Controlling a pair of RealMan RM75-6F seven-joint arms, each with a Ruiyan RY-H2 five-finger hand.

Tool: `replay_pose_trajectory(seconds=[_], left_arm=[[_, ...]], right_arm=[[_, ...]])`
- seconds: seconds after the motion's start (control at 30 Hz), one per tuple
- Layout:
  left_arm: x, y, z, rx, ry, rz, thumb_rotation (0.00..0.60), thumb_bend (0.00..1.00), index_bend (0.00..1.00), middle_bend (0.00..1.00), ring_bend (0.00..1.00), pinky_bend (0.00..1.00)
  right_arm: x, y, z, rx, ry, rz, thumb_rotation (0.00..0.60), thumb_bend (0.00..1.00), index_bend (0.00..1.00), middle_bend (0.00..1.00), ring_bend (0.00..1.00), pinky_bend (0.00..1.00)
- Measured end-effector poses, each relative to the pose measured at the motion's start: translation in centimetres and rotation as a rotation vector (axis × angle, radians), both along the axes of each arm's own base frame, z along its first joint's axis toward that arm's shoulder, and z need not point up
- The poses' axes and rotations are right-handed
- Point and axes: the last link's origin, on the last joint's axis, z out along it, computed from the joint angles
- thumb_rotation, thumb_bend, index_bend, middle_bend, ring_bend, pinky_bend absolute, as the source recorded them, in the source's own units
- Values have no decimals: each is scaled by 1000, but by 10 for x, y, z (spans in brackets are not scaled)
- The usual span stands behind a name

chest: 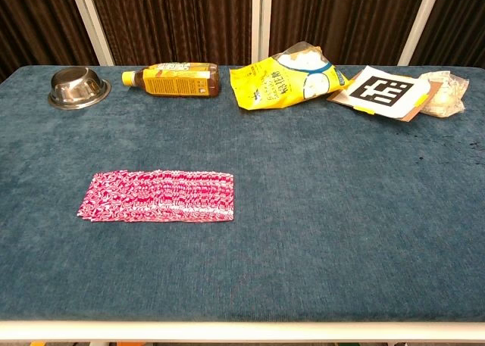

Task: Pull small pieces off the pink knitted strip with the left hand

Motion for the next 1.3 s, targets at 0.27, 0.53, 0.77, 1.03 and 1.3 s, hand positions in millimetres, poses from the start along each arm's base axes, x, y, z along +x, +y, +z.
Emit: replay_pose_trajectory(seconds=[0.27, 0.53, 0.77, 1.03, 1.3], left_arm=[[3, 2, -1, -14, 1, -1, 356, 260, 122, 96, 27, 118], [8, 6, 2, -5, 8, -21, 549, 262, 122, 96, 27, 148], [11, 7, -2, 4, -20, -34, 600, 264, 122, 150, 131, 322], [17, 6, -15, -54, 7, -37, 600, 435, 123, 868, 878, 940], [34, 8, -53, -254, 34, -103, 600, 564, 131, 890, 903, 956]], right_arm=[[0, -1, 1, 3, -12, 1, 600, 171, 0, 0, 0, 0], [0, -3, 2, -2, -30, 1, 600, 189, 0, 0, 0, 0], [0, -3, 1, 12, -14, 16, 600, 191, 0, 0, 0, 0], [7, -2, 7, -1, -14, 35, 600, 191, 0, 0, 0, 0], [13, -9, 9, -9, -12, 42, 600, 191, 0, 0, 0, 0]])
